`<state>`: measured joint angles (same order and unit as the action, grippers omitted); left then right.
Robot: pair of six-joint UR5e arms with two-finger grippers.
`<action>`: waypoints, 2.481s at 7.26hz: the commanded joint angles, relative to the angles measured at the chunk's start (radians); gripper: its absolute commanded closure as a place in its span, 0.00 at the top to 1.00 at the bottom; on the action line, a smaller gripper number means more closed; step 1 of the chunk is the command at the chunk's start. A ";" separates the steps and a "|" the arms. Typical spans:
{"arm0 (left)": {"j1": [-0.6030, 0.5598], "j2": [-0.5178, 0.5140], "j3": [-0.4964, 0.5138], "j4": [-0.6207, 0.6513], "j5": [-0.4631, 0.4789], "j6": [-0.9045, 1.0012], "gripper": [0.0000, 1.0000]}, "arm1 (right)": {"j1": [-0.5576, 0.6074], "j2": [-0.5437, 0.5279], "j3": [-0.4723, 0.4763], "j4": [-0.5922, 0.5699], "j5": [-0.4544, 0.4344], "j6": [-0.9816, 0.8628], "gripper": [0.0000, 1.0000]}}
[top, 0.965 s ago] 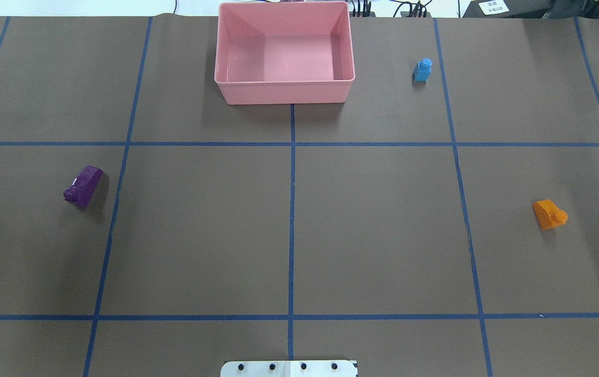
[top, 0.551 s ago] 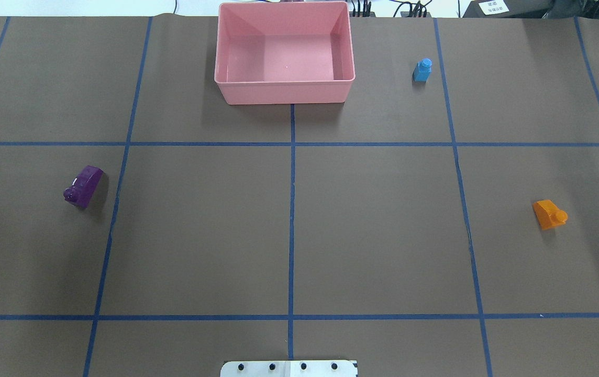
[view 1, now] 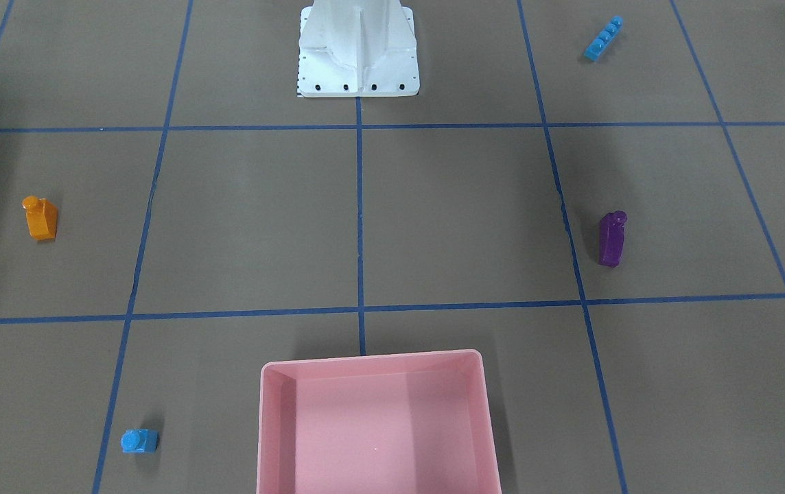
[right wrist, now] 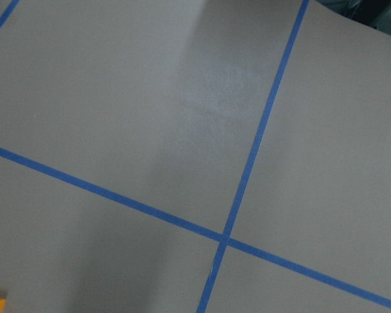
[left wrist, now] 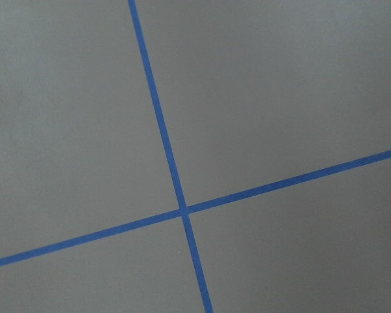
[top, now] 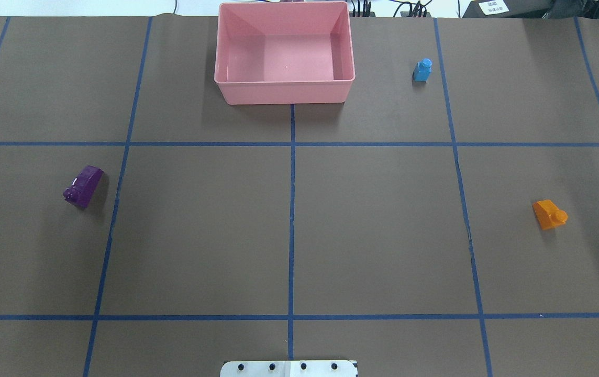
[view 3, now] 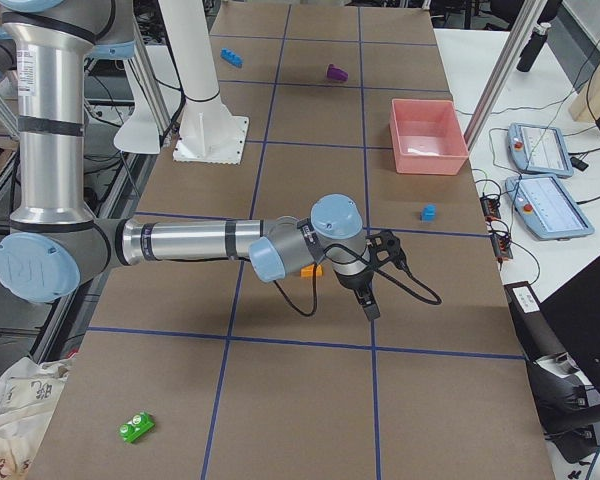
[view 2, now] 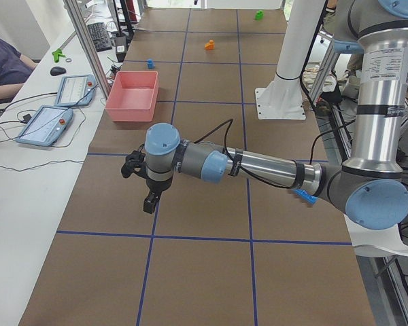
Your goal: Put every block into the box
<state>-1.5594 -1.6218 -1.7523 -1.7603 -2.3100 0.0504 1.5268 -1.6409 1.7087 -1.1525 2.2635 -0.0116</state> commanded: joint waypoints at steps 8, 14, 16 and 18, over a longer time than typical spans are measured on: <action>-0.004 0.074 0.053 -0.221 0.017 -0.001 1.00 | -0.438 -0.039 0.049 0.306 -0.110 0.625 1.00; -0.004 0.079 0.053 -0.235 0.017 -0.001 1.00 | -0.681 -0.146 0.072 0.264 -0.328 0.768 1.00; -0.004 0.079 0.051 -0.235 0.017 -0.001 1.00 | -0.718 -0.149 0.071 0.264 -0.328 0.766 1.00; -0.004 0.079 0.051 -0.235 0.017 -0.001 1.00 | -0.732 -0.148 0.072 0.264 -0.334 0.765 0.55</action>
<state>-1.5628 -1.5432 -1.7010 -1.9956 -2.2933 0.0491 0.8041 -1.7889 1.7799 -0.8882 1.9314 0.7546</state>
